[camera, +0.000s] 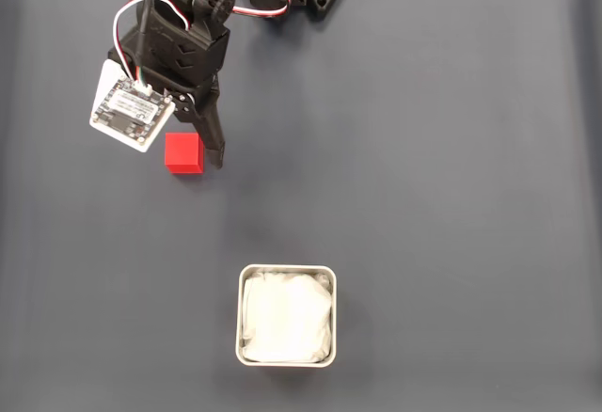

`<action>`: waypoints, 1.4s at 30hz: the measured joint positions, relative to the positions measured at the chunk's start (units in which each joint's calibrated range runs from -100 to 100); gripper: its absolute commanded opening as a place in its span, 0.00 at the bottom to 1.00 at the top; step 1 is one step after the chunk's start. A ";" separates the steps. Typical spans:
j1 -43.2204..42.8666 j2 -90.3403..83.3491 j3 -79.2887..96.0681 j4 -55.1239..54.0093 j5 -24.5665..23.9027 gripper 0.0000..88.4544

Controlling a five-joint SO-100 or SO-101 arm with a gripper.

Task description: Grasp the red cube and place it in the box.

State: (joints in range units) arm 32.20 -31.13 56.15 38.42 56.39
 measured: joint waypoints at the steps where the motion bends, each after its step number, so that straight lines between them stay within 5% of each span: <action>1: 0.00 0.00 0.45 -0.56 0.10 0.38; 42: -0.22 10.33 5.52 -12.25 1.03 0.39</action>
State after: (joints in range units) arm 31.97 -20.80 61.66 26.17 57.41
